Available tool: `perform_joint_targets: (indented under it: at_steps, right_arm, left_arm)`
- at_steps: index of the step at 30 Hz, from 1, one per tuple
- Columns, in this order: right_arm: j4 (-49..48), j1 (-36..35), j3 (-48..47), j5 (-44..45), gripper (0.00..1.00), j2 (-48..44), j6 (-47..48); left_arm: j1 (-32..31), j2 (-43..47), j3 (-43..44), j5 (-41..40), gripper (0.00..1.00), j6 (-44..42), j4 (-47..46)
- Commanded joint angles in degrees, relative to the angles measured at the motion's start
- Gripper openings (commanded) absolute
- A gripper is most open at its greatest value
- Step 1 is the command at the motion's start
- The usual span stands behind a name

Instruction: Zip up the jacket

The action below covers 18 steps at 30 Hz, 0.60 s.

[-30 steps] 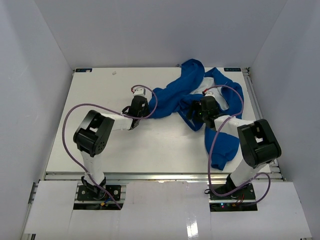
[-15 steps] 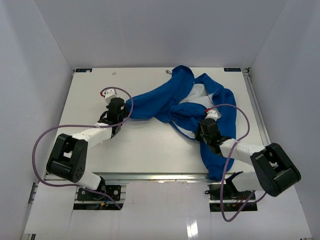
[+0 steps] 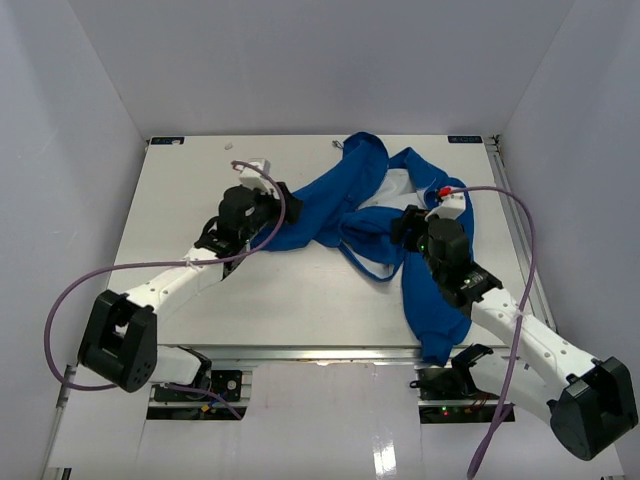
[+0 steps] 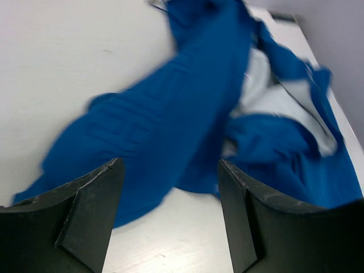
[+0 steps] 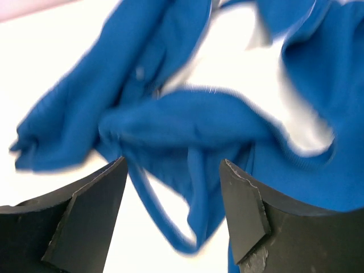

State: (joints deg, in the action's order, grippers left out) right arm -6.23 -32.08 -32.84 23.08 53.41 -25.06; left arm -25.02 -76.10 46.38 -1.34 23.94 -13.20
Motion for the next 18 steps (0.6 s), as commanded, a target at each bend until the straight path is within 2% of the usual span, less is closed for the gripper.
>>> perform_joint_targets:
  at_steps: [1,3,9,13,18]
  right_arm:
    - [3.19,5.01,-7.74,3.96,0.72,5.83,6.41]
    - [4.75,9.48,-11.34,0.9,0.72,9.27,6.75]
    - [5.88,13.59,-16.38,-0.42,0.73,20.56,8.67]
    - [5.8,15.23,-19.5,-1.11,0.74,27.26,9.35]
    - [5.97,16.12,-23.84,0.81,0.73,36.79,10.16]
  left_arm:
    - [-6.93,-7.64,6.99,15.98,0.77,-9.11,-1.26]
    - [-7.75,-12.81,10.86,17.8,0.77,-10.02,-1.2]
    - [-8.29,-26.31,18.41,20.0,0.77,-11.19,-1.59]
    - [-8.56,-30.75,21.75,21.13,0.75,-10.4,-1.95]
    - [-9.36,-34.22,21.53,23.15,0.71,-9.93,-4.5]
